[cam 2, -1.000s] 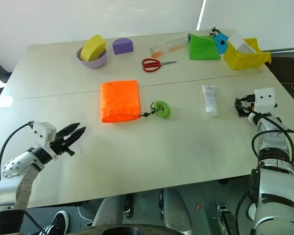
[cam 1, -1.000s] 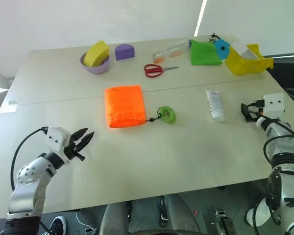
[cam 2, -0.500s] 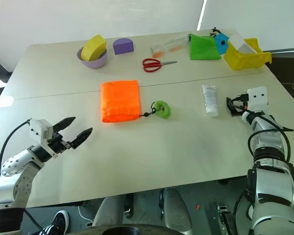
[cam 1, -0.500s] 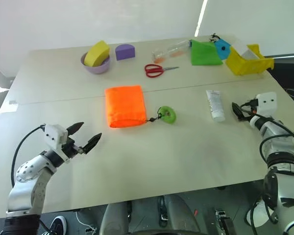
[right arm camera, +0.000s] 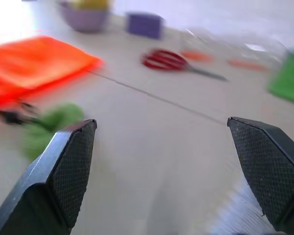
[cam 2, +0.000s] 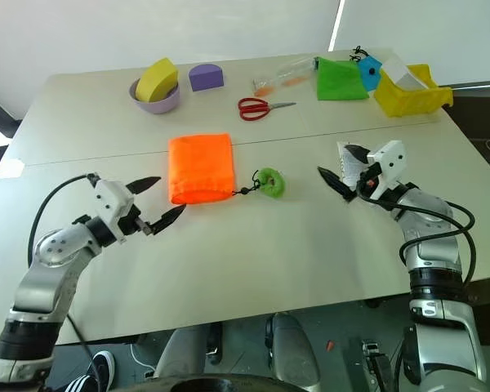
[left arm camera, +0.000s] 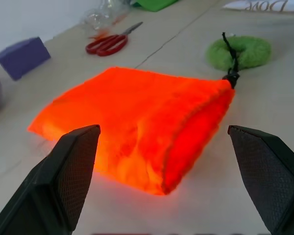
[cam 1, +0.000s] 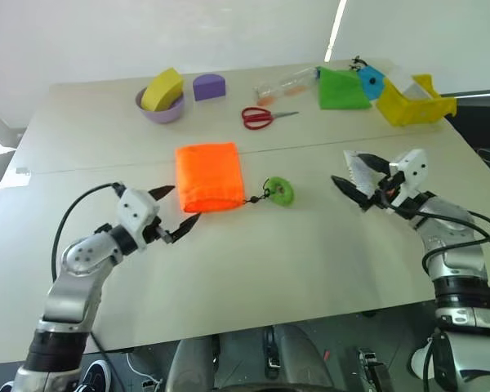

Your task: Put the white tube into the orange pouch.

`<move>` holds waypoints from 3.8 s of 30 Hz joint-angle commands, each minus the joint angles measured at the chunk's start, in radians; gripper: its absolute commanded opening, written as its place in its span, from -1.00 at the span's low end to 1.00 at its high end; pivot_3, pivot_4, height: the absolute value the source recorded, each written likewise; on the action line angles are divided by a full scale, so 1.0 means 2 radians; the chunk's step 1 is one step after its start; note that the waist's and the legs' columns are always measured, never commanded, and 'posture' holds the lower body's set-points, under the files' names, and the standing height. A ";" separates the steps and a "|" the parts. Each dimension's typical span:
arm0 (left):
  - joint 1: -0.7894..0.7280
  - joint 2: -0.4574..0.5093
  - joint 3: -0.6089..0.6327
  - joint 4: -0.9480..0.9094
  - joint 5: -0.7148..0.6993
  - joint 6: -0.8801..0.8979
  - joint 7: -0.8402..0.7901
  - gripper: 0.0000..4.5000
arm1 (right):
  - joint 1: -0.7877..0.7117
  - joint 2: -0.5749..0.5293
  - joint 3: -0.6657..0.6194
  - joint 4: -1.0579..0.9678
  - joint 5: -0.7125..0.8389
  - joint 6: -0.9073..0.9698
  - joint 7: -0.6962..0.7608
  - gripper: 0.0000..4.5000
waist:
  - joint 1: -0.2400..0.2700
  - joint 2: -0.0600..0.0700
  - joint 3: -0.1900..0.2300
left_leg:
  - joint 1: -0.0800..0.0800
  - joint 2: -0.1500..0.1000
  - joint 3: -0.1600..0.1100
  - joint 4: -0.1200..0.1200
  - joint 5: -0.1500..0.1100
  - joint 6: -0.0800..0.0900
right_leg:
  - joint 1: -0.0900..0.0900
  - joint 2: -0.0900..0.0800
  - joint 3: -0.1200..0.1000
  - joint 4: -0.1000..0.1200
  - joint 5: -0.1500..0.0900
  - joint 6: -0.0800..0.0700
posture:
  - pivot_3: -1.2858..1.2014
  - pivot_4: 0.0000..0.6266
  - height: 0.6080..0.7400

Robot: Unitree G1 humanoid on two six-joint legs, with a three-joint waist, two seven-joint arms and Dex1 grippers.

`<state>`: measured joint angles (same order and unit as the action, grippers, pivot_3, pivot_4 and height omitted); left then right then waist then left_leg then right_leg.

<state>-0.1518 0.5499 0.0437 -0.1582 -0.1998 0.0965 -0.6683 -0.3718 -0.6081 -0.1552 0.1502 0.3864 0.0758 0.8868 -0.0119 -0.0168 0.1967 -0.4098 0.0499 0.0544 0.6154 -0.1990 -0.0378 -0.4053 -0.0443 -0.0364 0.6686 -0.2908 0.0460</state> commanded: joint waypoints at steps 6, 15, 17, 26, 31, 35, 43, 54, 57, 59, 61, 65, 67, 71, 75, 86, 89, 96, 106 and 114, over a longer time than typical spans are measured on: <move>-0.045 -0.003 -0.044 0.003 0.085 -0.027 0.035 0.99 | 0.039 0.016 0.036 -0.120 -0.011 0.029 -0.025 1.00 | 0.001 0.000 0.000 | 0.000 0.000 0.000 0.000 0.000 0.000 | 0.000 0.000 0.000 -0.001 0.000 0.000 | 0.03 -0.52 1.00; -0.067 0.000 -0.097 0.004 0.191 -0.040 0.068 0.99 | 0.056 0.021 0.042 -0.129 -0.016 0.024 -0.030 1.00 | 0.001 0.000 0.000 | -0.001 0.000 0.000 0.000 0.000 0.000 | 0.000 0.000 0.000 -0.001 0.000 0.000 | 0.03 -0.52 1.00; -0.072 -0.009 -0.101 0.008 0.205 -0.034 0.083 0.99 | 0.058 0.022 0.044 -0.130 -0.018 0.022 -0.030 1.00 | 0.001 0.000 0.000 | -0.001 0.000 0.000 0.000 0.000 0.000 | 0.000 0.000 0.000 -0.001 0.000 0.000 | 0.03 -0.52 1.00; -0.084 -0.035 -0.114 0.032 0.242 -0.028 0.114 0.99 | 0.054 0.026 0.052 -0.125 -0.027 0.017 -0.035 1.00 | 0.001 0.000 0.000 | -0.001 0.000 0.000 0.000 0.000 0.000 | 0.000 0.000 0.000 -0.001 0.000 0.000 | 0.03 -0.52 1.00; -0.089 -0.035 -0.108 0.040 0.247 -0.032 0.122 0.99 | 0.054 0.025 0.051 -0.123 -0.028 0.014 -0.034 1.00 | 0.001 0.000 0.000 | -0.001 0.000 0.000 0.000 0.000 0.000 | 0.000 0.000 0.000 -0.001 0.000 0.001 | 0.03 -0.52 1.00; -0.084 -0.034 -0.111 0.045 0.248 -0.035 0.123 0.99 | 0.054 0.023 0.051 -0.122 -0.030 0.013 -0.034 1.00 | 0.000 0.000 0.000 | -0.001 0.000 0.000 0.000 0.000 0.000 | 0.000 0.000 0.000 -0.001 0.000 0.001 | 0.03 -0.52 1.00; -0.083 -0.039 -0.111 0.045 0.248 -0.042 0.125 -0.05 | 0.053 0.023 0.051 -0.121 -0.033 0.012 -0.034 1.00 | 0.001 0.000 0.000 | -0.001 0.000 0.000 0.000 0.000 0.000 | 0.000 0.000 0.000 -0.001 0.001 0.001 | 0.03 -0.52 1.00; -0.072 -0.039 -0.104 0.036 0.229 -0.030 0.109 -0.99 | 0.046 0.023 0.052 -0.113 -0.041 0.006 -0.034 1.00 | 0.001 0.000 0.000 | -0.001 0.000 0.000 0.000 0.000 0.000 | 0.000 0.000 0.000 -0.001 0.001 0.001 | 0.03 -0.52 1.00; -0.056 -0.043 -0.099 0.002 0.179 -0.004 0.068 -0.99 | 0.046 0.024 0.053 -0.110 -0.045 0.003 -0.034 1.00 | 0.000 0.000 0.000 | -0.001 0.000 0.000 0.000 0.000 0.000 | 0.000 0.000 0.000 -0.001 0.001 0.001 | 0.03 -0.52 1.00; -0.039 -0.039 -0.096 -0.029 0.149 0.020 0.040 -0.99 | 0.045 0.024 0.054 -0.108 -0.047 -0.001 -0.034 1.00 | 0.000 0.000 0.000 | -0.001 0.000 0.000 0.000 0.000 0.000 | 0.000 0.000 0.000 -0.001 0.001 0.001 | 0.03 -0.52 1.00; -0.027 -0.029 -0.089 -0.055 0.137 0.031 0.028 -0.99 | 0.045 0.025 0.055 -0.106 -0.049 -0.004 -0.035 1.00 | 0.000 0.000 0.000 | -0.001 0.000 0.000 0.000 0.000 0.001 | 0.000 0.000 0.000 -0.001 0.001 0.001 | 0.03 -0.52 1.00; -0.024 -0.016 -0.076 -0.076 0.136 0.044 0.031 -0.99 | 0.046 0.025 0.055 -0.103 -0.052 -0.009 -0.034 1.00 | 0.000 0.000 0.000 | 0.000 0.000 0.000 0.000 0.000 0.001 | 0.000 0.000 0.000 -0.001 0.001 0.000 | 0.03 -0.52 1.00; -0.021 -0.013 -0.073 -0.091 0.130 0.060 0.027 -0.99 | 0.047 0.026 0.056 -0.102 -0.054 -0.012 -0.034 1.00 | 0.000 0.000 0.000 | 0.000 0.000 0.000 0.001 0.000 0.001 | 0.000 0.000 0.000 -0.001 0.001 0.000 | 0.03 -0.52 1.00; -0.001 0.002 -0.079 -0.130 0.126 0.084 0.012 -0.99 | 0.047 0.026 0.057 -0.099 -0.056 -0.016 -0.033 1.00 | -0.001 0.000 0.000 | 0.000 0.000 0.000 0.001 0.000 0.001 | 0.000 0.000 0.001 -0.001 0.001 0.001 | 0.03 -0.52 1.00; 0.009 0.008 -0.076 -0.154 0.117 0.104 0.005 -0.99 | 0.046 0.025 0.059 -0.095 -0.057 -0.021 -0.032 1.00 | 0.000 0.000 0.000 | 0.000 0.000 0.000 0.000 0.000 0.001 | 0.000 0.000 0.001 -0.001 0.001 0.001 | 0.03 -0.52 1.00; -0.006 0.008 -0.081 -0.128 0.139 0.099 0.038 -0.99 | 0.036 0.027 0.061 -0.075 -0.070 -0.034 -0.042 1.00 | 0.000 -0.001 0.000 | 0.000 0.000 0.000 0.001 0.000 0.001 | 0.000 0.001 0.001 -0.001 0.001 0.001 | 0.03 -0.52 1.00; -0.017 -0.020 -0.096 -0.098 0.133 0.074 0.048 -0.99 | 0.017 0.028 0.043 -0.035 -0.101 -0.009 -0.108 1.00 | 0.000 0.000 0.000 | 0.000 0.000 0.000 0.001 0.000 0.001 | 0.000 0.001 0.001 -0.001 0.001 0.001 | 0.03 -0.52 1.00; -0.016 -0.051 -0.107 -0.073 0.141 0.039 0.065 -0.99 | -0.030 0.025 -0.001 -0.025 -0.101 0.127 -0.210 1.00 | 0.000 -0.001 0.000 | -0.001 0.000 0.001 0.003 -0.001 0.001 | 0.000 0.000 0.002 -0.001 0.002 0.001 | 0.03 -0.52 1.00; -0.028 -0.059 -0.107 -0.060 0.139 0.022 0.063 -0.99 | -0.085 0.001 -0.018 -0.097 -0.068 0.454 -0.261 1.00 | 0.001 -0.001 0.000 | -0.001 0.000 0.001 0.003 -0.001 0.002 | 0.000 0.000 0.002 -0.001 0.002 0.001 | 0.03 -0.52 1.00; -0.028 -0.061 -0.107 -0.061 0.139 0.022 0.065 -0.99 | -0.088 0.011 -0.022 -0.078 -0.098 0.482 -0.316 1.00 | 0.000 -0.001 0.000 | -0.002 0.000 0.001 0.003 -0.001 0.002 | -0.001 0.000 0.002 -0.001 0.002 0.001 | 0.03 -0.52 1.00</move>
<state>-0.2010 0.4295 -0.1801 -0.2563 0.0845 0.1619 -0.5437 -0.5334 -0.5891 -0.1705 -0.0061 0.2058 1.0436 0.2802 -0.0119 -0.0179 0.1959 -0.4147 0.0494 0.0562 0.6216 -0.2008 -0.0339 -0.4070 -0.0439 -0.0328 0.6663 -0.2862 0.0489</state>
